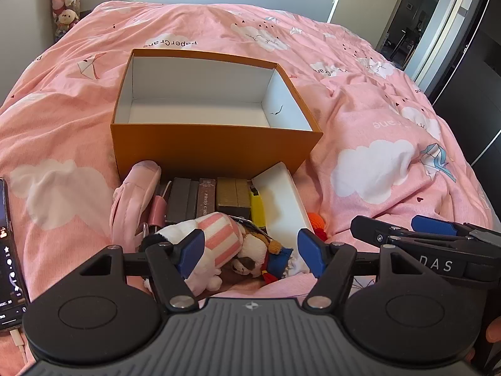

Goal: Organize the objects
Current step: 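Move both grippers toward the pink items in front of the orange box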

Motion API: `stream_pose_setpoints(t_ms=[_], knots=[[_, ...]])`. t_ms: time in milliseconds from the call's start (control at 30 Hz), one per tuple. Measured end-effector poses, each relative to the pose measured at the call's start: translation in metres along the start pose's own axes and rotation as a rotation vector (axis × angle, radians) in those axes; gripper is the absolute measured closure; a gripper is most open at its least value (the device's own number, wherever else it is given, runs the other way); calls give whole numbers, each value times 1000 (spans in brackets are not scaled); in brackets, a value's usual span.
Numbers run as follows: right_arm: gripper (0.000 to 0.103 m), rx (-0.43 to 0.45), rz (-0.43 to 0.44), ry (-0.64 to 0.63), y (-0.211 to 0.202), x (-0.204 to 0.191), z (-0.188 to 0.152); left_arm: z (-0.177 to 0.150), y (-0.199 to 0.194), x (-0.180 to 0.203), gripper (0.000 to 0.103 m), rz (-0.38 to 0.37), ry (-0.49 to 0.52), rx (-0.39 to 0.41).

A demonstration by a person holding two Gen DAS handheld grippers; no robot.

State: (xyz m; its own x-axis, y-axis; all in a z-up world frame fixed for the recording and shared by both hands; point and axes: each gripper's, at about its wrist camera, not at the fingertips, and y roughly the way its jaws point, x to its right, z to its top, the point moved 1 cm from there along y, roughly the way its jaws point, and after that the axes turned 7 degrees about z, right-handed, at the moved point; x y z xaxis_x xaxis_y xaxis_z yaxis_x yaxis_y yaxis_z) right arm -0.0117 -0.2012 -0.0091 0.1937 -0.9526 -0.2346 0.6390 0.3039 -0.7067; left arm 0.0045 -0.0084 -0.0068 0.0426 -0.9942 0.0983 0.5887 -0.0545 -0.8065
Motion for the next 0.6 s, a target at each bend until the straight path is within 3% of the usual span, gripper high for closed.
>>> stream_pose_setpoints(t_ms=[600], knots=[[1,-9,2,3,1,0,0,0,0,0,25,0,1,0]])
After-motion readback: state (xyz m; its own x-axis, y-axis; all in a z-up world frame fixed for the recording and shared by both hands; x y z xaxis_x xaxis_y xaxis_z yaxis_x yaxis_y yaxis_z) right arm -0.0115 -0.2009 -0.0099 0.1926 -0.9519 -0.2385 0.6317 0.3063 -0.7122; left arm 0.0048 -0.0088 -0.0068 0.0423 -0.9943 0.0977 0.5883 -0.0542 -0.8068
